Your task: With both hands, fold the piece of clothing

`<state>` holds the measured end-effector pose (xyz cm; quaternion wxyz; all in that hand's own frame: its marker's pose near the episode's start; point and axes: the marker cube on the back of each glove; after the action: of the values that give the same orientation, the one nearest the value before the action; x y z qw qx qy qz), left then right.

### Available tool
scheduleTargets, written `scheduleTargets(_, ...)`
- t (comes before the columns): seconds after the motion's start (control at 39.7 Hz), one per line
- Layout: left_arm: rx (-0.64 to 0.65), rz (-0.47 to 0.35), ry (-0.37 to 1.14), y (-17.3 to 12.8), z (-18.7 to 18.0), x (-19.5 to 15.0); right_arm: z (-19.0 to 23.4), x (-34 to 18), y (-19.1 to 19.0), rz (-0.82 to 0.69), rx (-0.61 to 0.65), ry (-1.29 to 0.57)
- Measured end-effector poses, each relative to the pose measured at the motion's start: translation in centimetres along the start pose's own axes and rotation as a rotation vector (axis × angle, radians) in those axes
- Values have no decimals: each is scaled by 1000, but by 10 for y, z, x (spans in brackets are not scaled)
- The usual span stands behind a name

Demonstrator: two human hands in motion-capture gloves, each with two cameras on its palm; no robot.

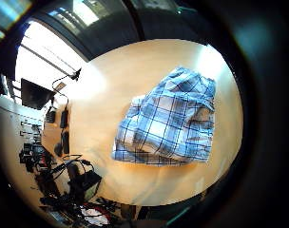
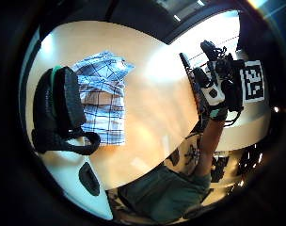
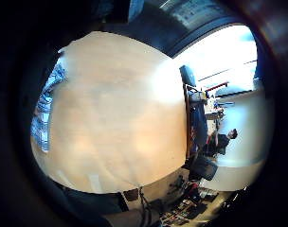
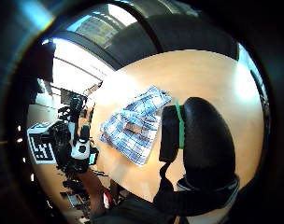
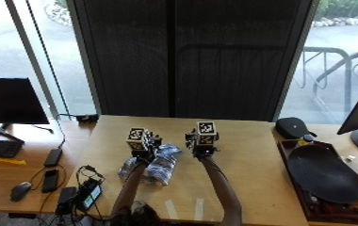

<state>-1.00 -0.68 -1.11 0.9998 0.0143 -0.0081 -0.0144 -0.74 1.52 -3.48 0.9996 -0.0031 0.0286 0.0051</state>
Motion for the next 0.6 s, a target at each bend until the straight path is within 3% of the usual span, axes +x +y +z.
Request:
scheduleTargets(0.13, 58, 30, 17, -1, -11, 6, -12, -5, 6, -20, 34, -6)
scheduleTargets(0.35, 50, 28, 19, -3, -5, 3, -14, -2, 11, -14, 26, 1)
scheduleTargets(0.53, -60, -25, 12, 11, -5, 5, 13, -1, -9, -27, 32, -24)
scheduleTargets(0.6, -1, 15, 23, 6, -6, 7, 19, -1, -13, -24, 33, -25)
